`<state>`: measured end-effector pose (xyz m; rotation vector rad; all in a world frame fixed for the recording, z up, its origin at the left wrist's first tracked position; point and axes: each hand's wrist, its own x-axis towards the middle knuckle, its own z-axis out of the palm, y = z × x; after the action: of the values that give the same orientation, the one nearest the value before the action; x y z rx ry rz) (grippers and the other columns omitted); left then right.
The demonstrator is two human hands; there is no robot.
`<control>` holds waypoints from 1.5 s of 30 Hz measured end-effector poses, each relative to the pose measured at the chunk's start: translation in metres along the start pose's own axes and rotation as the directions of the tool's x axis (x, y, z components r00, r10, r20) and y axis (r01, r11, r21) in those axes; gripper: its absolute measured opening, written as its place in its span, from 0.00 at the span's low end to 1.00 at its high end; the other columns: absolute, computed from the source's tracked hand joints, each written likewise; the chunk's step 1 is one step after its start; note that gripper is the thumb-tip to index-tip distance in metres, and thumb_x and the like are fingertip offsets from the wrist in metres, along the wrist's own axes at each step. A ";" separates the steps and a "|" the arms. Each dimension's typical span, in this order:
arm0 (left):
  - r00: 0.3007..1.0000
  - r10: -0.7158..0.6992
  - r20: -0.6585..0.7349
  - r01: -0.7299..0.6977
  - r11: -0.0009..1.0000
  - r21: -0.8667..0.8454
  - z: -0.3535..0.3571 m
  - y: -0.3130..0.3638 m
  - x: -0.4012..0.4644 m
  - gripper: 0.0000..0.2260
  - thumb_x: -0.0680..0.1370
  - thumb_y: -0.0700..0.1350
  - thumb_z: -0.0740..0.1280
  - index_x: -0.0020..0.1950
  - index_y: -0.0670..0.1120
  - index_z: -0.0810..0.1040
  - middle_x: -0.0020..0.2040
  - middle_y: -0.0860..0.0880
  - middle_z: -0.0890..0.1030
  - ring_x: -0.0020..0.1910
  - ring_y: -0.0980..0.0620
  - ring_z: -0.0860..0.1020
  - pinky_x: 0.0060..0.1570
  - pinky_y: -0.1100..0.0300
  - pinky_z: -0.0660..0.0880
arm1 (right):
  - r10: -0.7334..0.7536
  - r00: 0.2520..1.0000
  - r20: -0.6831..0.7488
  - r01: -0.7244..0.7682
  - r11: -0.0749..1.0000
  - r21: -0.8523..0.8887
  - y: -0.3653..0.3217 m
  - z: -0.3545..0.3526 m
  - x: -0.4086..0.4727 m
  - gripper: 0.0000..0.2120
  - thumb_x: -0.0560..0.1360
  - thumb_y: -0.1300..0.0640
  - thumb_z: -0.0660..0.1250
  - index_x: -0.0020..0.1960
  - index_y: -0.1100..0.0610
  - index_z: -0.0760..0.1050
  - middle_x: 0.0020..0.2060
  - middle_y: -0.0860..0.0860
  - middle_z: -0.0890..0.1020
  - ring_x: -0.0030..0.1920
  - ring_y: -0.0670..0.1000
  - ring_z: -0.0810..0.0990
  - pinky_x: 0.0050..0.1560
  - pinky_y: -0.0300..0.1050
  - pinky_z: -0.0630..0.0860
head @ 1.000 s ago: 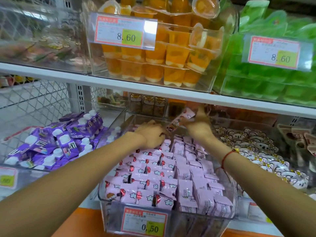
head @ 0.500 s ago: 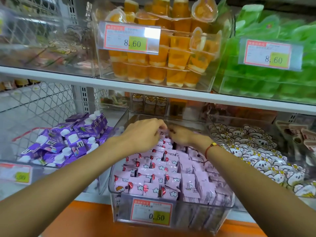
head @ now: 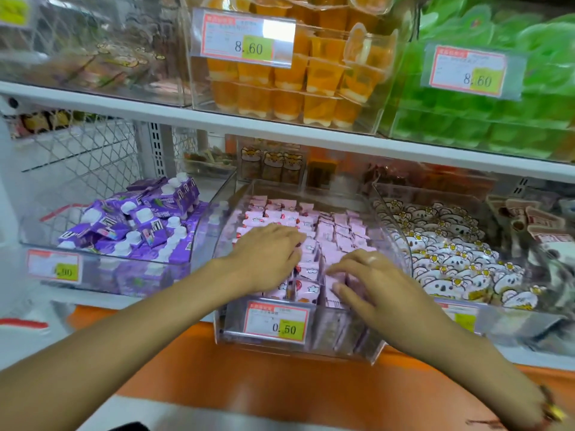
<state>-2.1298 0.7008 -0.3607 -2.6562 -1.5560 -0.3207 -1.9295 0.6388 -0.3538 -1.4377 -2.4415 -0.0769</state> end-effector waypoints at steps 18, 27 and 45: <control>0.991 0.025 -0.133 -0.077 0.910 -0.407 0.001 0.022 -0.059 0.11 0.80 0.52 0.61 0.61 0.59 0.77 0.50 0.62 0.77 0.55 0.61 0.69 0.52 0.58 0.70 | -0.128 0.967 -0.218 0.103 0.987 -0.124 0.001 -0.008 -0.007 0.09 0.80 0.54 0.58 0.48 0.57 0.75 0.47 0.52 0.78 0.47 0.55 0.75 0.46 0.50 0.72; 0.874 0.113 -0.473 -0.288 0.904 -0.317 -0.021 0.032 -0.062 0.34 0.74 0.42 0.71 0.73 0.60 0.58 0.72 0.58 0.61 0.67 0.59 0.66 0.58 0.62 0.70 | 0.597 0.759 -0.261 -0.090 0.494 0.865 -0.002 -0.028 -0.006 0.11 0.81 0.59 0.57 0.49 0.61 0.77 0.40 0.50 0.83 0.38 0.43 0.81 0.39 0.34 0.78; 0.921 -0.372 0.113 0.089 -0.081 -0.993 -0.031 0.052 -0.058 0.15 0.69 0.58 0.69 0.47 0.48 0.82 0.44 0.54 0.83 0.41 0.54 0.84 0.27 0.68 0.75 | 0.247 0.896 -0.368 0.002 0.829 0.559 -0.020 -0.025 -0.009 0.22 0.74 0.37 0.60 0.66 0.42 0.68 0.59 0.38 0.72 0.63 0.40 0.68 0.60 0.37 0.65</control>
<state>-2.1167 0.6212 -0.3389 -2.6091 -2.1511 -2.7269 -1.9366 0.6166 -0.3300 -1.1585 -1.7964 0.2897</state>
